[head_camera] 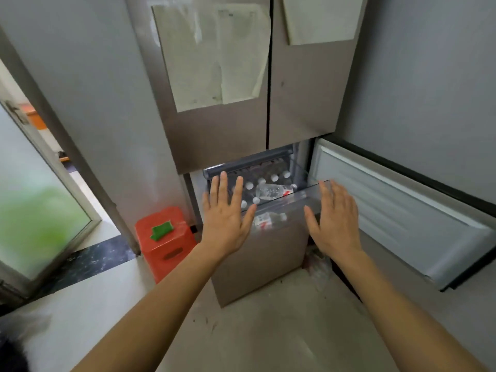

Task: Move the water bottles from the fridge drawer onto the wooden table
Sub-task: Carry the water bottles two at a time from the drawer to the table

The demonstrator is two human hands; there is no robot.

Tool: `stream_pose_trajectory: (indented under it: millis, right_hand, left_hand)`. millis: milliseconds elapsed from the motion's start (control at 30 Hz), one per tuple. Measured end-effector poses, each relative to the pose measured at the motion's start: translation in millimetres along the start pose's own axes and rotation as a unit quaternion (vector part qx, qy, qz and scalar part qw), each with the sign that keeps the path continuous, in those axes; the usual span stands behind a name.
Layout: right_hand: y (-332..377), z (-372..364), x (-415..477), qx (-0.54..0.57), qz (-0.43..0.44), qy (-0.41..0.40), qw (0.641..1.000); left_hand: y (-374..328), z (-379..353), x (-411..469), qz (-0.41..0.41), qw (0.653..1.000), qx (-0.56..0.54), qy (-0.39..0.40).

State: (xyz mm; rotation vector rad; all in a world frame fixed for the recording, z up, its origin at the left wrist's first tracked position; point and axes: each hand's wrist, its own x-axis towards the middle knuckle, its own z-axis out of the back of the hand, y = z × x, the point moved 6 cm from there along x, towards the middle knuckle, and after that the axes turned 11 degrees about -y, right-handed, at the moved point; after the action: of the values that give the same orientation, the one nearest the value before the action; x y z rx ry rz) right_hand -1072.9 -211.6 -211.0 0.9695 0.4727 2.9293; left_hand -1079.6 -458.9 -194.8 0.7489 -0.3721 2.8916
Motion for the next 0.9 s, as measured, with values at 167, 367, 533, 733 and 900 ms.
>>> stream_pose_trajectory:
  millis: [167,367,533,733,900]
  right_hand:
    - [-58.9,-79.6,63.0,0.016,0.001,0.064,0.998]
    - [-100.8,-159.8,138.3,0.055,0.057,0.175,0.981]
    - [-108.9,-224.8,173.9,0.052,0.084,0.295,0.95]
    - [-108.0,-291.9,193.7,0.07,0.077,0.386,0.916]
    - [-108.6,-342.6,199.3,0.048,0.055,0.431,0.899]
  left_hand:
    - [-11.6,-89.1,61.7,0.048,0.996,-0.031,0.062]
    - [-13.5,-165.8,116.6,0.116,0.98,-0.006,0.159]
    - [-4.2,-212.3,137.8,0.144,0.967,0.005,0.21]
    - [20.6,-286.1,152.1,0.198,0.907,-0.08,0.363]
    - [21.9,-334.5,148.7,0.19,0.856,-0.15,0.457]
